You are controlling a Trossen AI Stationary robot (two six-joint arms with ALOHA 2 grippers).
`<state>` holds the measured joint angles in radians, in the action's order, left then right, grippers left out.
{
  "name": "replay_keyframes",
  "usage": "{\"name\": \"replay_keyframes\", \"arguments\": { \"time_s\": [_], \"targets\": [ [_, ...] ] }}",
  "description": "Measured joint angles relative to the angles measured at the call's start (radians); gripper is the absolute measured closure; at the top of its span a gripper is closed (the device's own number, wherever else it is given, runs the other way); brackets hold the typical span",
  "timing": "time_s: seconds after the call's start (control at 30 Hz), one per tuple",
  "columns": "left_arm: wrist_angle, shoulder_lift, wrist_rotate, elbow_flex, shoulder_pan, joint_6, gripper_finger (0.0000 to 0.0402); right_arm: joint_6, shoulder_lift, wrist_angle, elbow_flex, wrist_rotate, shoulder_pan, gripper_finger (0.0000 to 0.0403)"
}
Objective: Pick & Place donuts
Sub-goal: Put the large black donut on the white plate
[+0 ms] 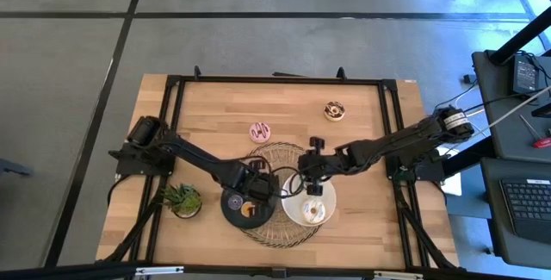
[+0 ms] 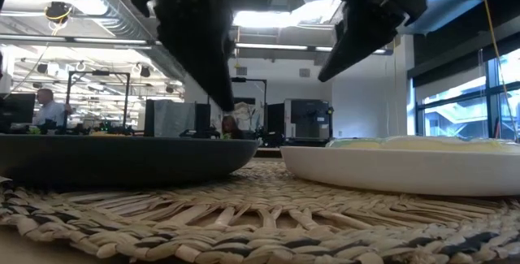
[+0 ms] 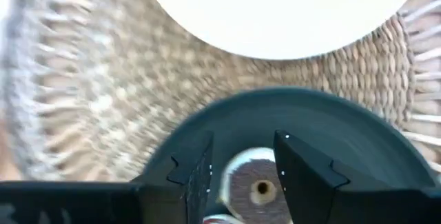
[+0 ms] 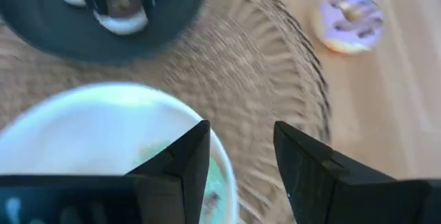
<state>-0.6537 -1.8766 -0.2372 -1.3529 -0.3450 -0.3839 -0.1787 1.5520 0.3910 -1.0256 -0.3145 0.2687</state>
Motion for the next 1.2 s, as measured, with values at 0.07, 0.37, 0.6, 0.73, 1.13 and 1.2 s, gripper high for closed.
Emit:
{"name": "replay_keyframes", "arguments": {
  "time_s": [0.07, 0.37, 0.6, 0.73, 1.13, 1.2],
  "targets": [
    [0.002, 0.026, -0.045, 0.008, 0.000, 0.035, 0.0251, -0.001, -0.021, 0.054, 0.000, -0.027, 0.000, 0.0240],
    [0.270, 0.199, -0.023, 0.221, 0.052, 0.160, 0.0253, -0.165, -0.135, 0.325, 0.000, -0.207, -0.028, 0.0240],
    [0.624, 0.439, 0.006, 0.522, 0.082, 0.206, 0.0249, -0.385, -0.185, 0.513, 0.000, -0.294, -0.123, 0.0240],
    [0.798, 0.600, -0.054, 0.667, 0.081, 0.254, 0.0251, -0.418, -0.187, 0.542, 0.000, -0.288, -0.213, 0.0240],
    [0.808, 0.836, -0.133, 0.780, 0.082, 0.222, 0.0250, -0.315, -0.187, 0.416, 0.062, -0.083, -0.693, 0.0240],
    [0.808, 0.838, -0.126, 0.780, 0.082, 0.222, 0.0252, -0.307, -0.179, 0.328, 0.100, -0.026, -0.767, 0.0240]
  ]
}}
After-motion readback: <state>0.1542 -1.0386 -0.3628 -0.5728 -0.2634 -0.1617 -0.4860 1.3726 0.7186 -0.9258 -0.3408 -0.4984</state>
